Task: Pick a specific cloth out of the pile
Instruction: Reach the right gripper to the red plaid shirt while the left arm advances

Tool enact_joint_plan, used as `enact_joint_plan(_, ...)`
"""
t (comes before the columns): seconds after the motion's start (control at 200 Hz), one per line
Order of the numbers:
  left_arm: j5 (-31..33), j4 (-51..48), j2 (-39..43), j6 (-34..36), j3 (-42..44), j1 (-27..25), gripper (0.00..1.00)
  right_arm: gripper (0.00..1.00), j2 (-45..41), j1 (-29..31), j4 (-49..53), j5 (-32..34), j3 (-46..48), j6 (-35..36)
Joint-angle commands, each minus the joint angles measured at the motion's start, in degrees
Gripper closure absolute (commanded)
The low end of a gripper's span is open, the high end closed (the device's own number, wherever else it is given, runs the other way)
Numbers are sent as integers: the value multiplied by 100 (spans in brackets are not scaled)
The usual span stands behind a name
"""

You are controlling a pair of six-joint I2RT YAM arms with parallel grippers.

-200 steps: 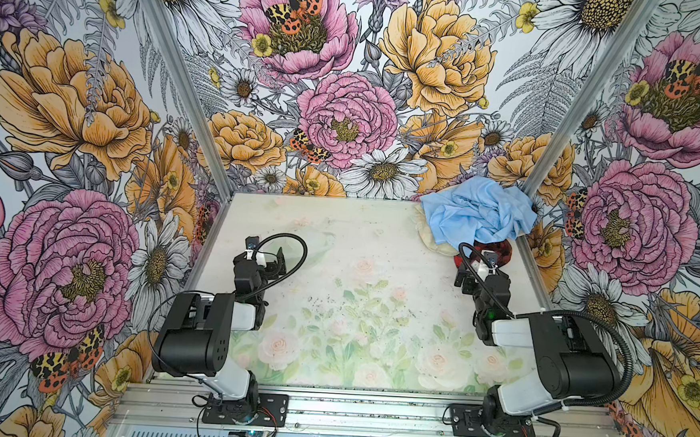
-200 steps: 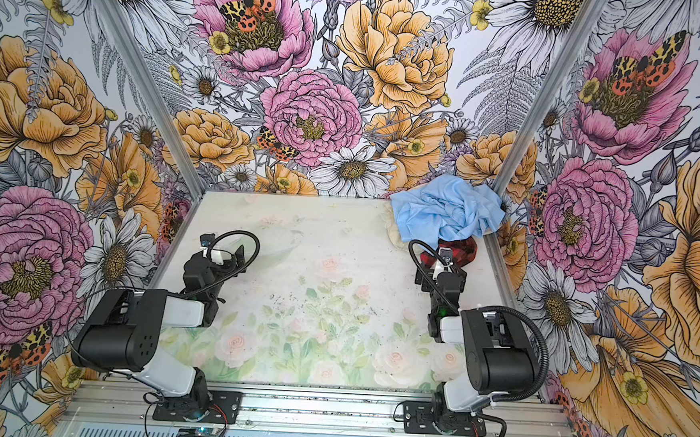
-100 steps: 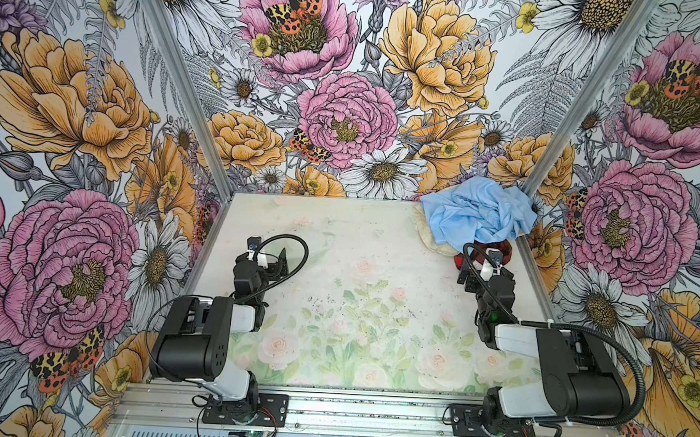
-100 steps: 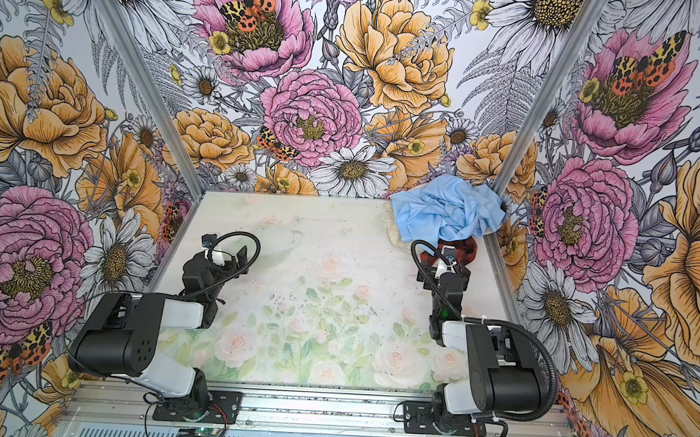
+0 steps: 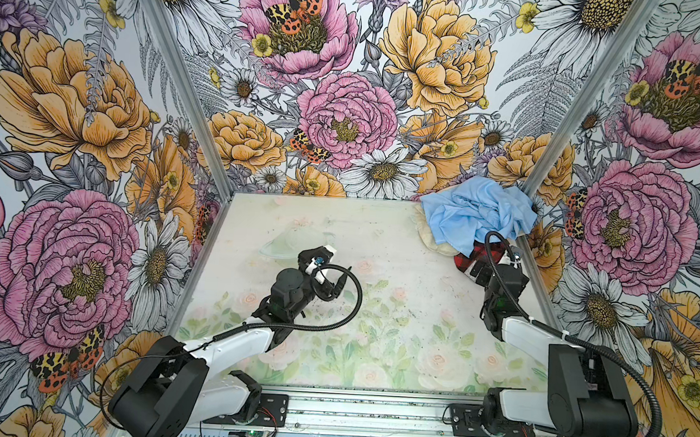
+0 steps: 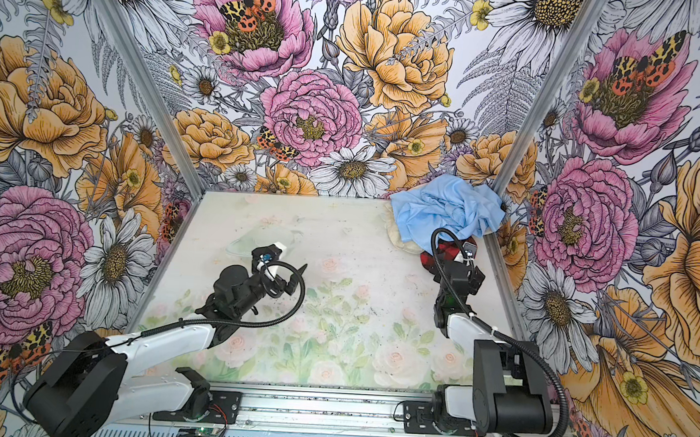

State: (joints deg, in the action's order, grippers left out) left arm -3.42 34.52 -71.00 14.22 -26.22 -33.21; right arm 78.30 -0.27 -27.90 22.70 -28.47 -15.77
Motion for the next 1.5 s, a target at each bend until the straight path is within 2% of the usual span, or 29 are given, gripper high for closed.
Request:
enact_joint_plan(0.0,-1455,-502,-575,93,-471,-451,1,1,237,-55,911,18,-337,-485)
enact_joint_plan(0.07,-1769,-508,-1108,12,-858,-680,1,1,343,-213,1091,-229,-470,-555)
enact_joint_plan(0.18,-1642,-504,-1798,190,-1230,-1099,1,5,636,-521,1554,-782,-826,-658)
enact_joint_plan(0.28,-871,-498,-2258,538,-1370,-1544,1,7,791,-699,1664,-992,-932,-735)
enact_joint_plan(0.335,-459,-498,-2309,684,-1402,-1787,1,9,821,-724,1619,-1067,-962,-695)
enact_joint_plan(0.415,-229,-495,-2316,707,-1421,-1946,1,12,941,-761,1613,-1157,-1073,-623)
enact_joint_plan(0.575,171,-496,-2187,609,-1404,-1970,1,21,1350,-919,1622,-1975,-1409,-501)
enact_joint_plan(0.771,321,-492,-2105,578,-1351,-1992,1,25,1601,-1063,1841,-2326,-1708,-395)
enact_joint_plan(0.841,346,-494,-2111,586,-1345,-2006,1,32,1790,-1139,2040,-2546,-1961,-304)
enact_joint_plan(0.951,421,-497,-2100,615,-1330,-2018,1,56,2023,-1194,2300,-2725,-2265,-228)
enact_joint_plan(1.071,465,-495,-2093,630,-1325,-2027,1,100,1996,-1203,2250,-2868,-2245,-149)
enact_joint_plan(1.186,546,-512,-2118,685,-1323,-2040,1,100,1639,-1203,2024,-2890,-2024,-69)
enact_joint_plan(1.336,695,-569,-2069,722,-1329,-2076,1,100,1144,-1230,1792,-2542,-1700,-222)
enact_joint_plan(1.496,715,-578,-2080,772,-1332,-2136,1,100,1393,-1370,2027,-2952,-1950,-342)
